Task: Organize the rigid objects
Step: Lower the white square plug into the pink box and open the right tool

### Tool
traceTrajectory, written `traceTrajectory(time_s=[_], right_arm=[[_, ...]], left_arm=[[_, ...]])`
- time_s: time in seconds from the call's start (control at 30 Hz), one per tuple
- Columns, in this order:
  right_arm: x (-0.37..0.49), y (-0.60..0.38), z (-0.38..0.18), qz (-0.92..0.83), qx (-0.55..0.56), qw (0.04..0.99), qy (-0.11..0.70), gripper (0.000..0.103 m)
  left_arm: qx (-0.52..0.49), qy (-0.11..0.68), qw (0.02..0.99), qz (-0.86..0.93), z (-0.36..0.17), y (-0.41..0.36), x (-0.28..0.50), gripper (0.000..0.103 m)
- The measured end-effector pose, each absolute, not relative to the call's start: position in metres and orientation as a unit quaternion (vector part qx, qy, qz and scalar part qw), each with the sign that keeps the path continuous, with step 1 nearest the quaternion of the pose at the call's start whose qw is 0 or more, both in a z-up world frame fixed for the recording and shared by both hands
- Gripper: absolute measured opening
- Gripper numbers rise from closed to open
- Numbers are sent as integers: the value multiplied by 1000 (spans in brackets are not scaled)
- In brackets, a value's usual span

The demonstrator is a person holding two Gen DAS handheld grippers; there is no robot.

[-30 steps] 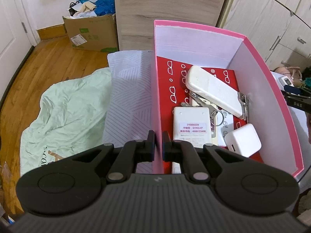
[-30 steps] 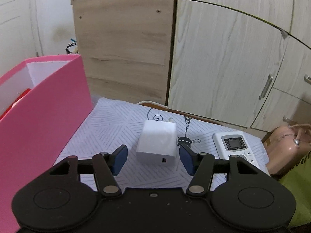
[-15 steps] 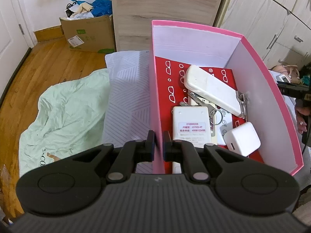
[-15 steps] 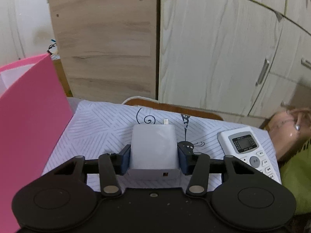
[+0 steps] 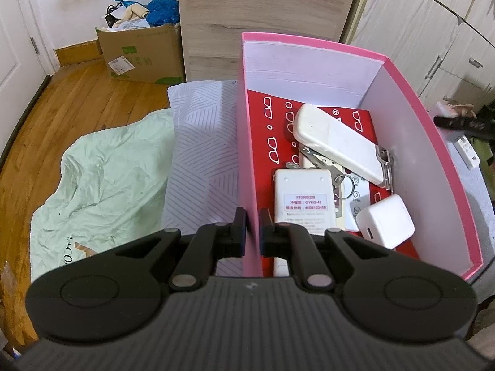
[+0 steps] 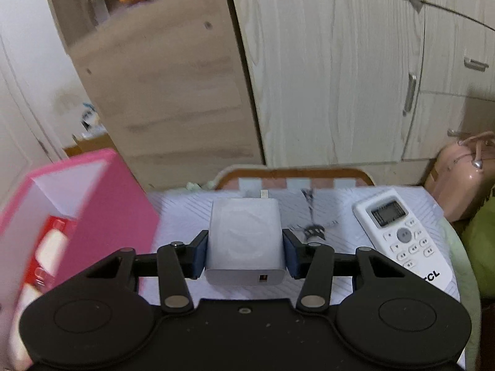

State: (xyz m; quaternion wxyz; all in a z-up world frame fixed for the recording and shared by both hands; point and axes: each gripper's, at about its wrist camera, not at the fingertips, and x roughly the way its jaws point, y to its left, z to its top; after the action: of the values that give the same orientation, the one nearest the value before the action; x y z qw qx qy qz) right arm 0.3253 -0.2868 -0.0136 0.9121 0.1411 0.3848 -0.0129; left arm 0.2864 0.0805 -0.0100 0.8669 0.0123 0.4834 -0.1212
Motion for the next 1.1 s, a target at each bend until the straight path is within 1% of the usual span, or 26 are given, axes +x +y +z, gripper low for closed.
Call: traceTrajectory(time_s=[0.23,0.37,0.47,0.57,0.67,0.73,0.9,1.0,1.1], right_arm=[[292,-246,58,99,158,938,293,54],[279,-206,80,191,155,926,285,54],[277,-170,79,239,142,909,310,54],[282,-141,65,271,148,882,356,54],[292,-118,46,275,147,856,413,54],[296,-108,34,267,126,849,439,54],[298,-93,15,238,81,841,479,54],[297,-85,8,198,32,847,492,54],[300,-81,0,185,28,842,506,54]], left_arm=[[9,485,866,-119,-9,83,287,7],[9,485,867,-116,-10,84,288,7],[7,485,867,-116,-10,84,288,7],[1,486,866,-115,-10,85,288,7],[-1,486,866,-116,-9,85,288,7],[0,486,866,-116,-10,86,288,7],[-1,486,866,-119,-10,88,288,7],[1,485,866,-119,-11,87,288,7],[2,485,867,-118,-12,86,288,7]])
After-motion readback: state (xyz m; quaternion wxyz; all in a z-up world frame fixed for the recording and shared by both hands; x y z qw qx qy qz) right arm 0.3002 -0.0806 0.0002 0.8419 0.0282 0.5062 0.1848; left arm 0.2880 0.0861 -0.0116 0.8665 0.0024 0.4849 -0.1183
